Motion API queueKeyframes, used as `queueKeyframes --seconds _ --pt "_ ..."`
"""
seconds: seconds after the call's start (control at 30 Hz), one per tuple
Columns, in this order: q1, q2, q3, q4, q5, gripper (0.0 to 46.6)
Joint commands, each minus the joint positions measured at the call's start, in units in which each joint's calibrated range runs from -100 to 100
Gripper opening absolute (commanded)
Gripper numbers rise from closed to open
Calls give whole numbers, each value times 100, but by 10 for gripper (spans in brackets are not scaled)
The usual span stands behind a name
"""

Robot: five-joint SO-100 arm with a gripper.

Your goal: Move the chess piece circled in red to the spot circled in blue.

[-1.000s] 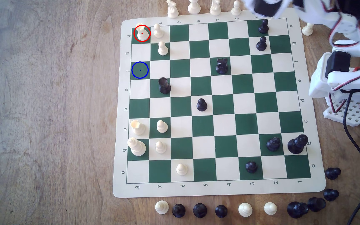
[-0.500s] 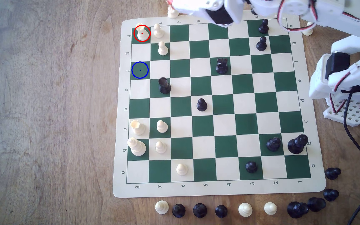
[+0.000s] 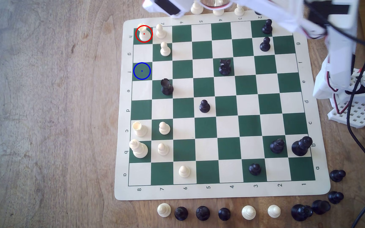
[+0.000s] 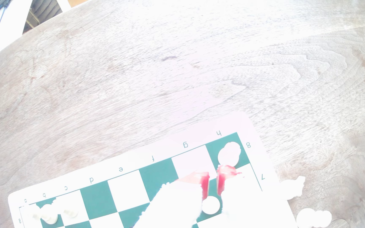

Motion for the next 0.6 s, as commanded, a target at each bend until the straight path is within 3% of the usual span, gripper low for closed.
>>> queueKeyframes --seconds 0.0,0.2,0.37,0.57 --pt "58 504 -1542 302 -107 35" --pt "183 1310 -2331 294 -205 46" --pt "308 1726 -2367 -124 -283 117" --pt "332 2032 -2349 -280 -303 124"
